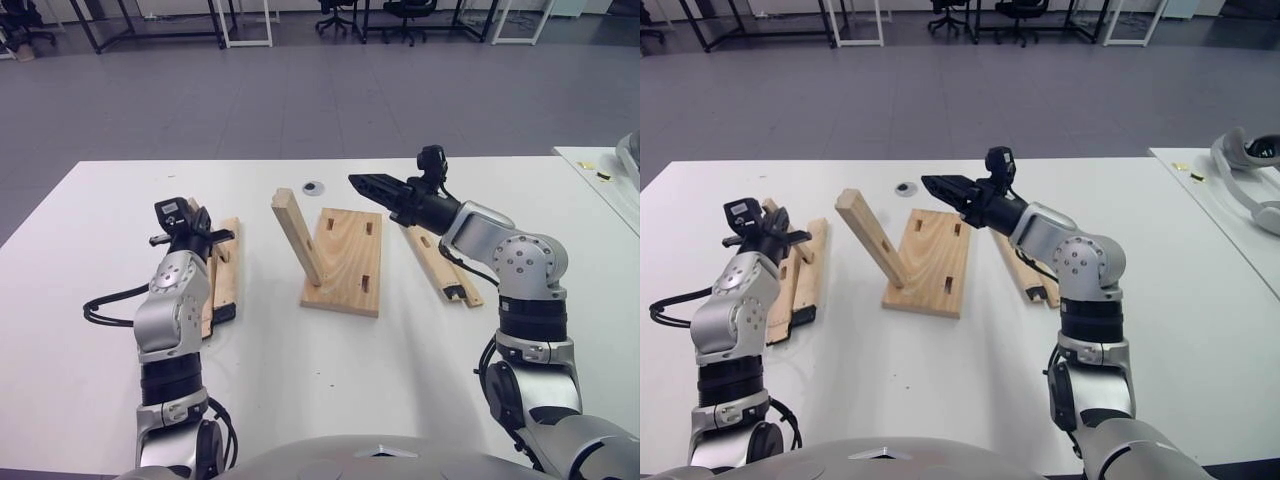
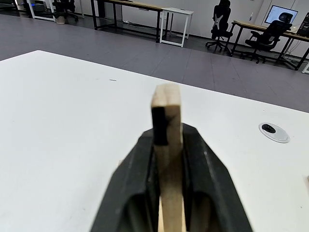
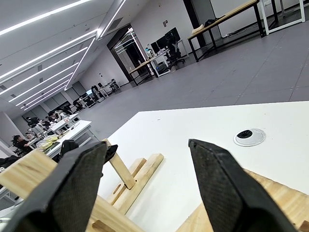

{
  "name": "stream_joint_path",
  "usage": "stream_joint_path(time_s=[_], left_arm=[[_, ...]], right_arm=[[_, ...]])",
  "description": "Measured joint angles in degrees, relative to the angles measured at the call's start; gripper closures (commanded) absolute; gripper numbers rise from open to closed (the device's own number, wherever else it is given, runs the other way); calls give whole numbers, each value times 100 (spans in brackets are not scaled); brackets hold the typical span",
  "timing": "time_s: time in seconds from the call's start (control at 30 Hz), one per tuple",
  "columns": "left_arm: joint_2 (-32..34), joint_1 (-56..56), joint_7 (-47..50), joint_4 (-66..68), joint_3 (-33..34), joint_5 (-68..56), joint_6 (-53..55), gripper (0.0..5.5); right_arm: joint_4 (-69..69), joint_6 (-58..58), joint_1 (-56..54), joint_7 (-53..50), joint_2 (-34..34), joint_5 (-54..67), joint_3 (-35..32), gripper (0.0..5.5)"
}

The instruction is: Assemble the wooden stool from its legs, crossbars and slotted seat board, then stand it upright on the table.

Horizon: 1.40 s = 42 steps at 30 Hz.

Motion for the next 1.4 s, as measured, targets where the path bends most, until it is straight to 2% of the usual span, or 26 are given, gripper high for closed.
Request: stream_joint_path(time_s=[0.27,0.53,0.77,1.13,1.4], left_arm=[[-15,1,-8,33,-35,69,-33,512],[180,-92,-519,941,-152,123,-725,512],[311,954,-860,720,-1134,1059,-2223,512],[164,1186,-1081,282,-864,332,-1882,512],[-29,1197,-1126,-30,-1286,210,-1534,512]], right_arm=[[2,0,0,5,0,-1,-2,238],[2,0,-4,0,5,-1,-6,238],[-13,4,-4,-45,32,8,-17,238],[-12,2,2,-179,115,8,-47,238],[-9,-3,5,-328,135,7,-59,238]])
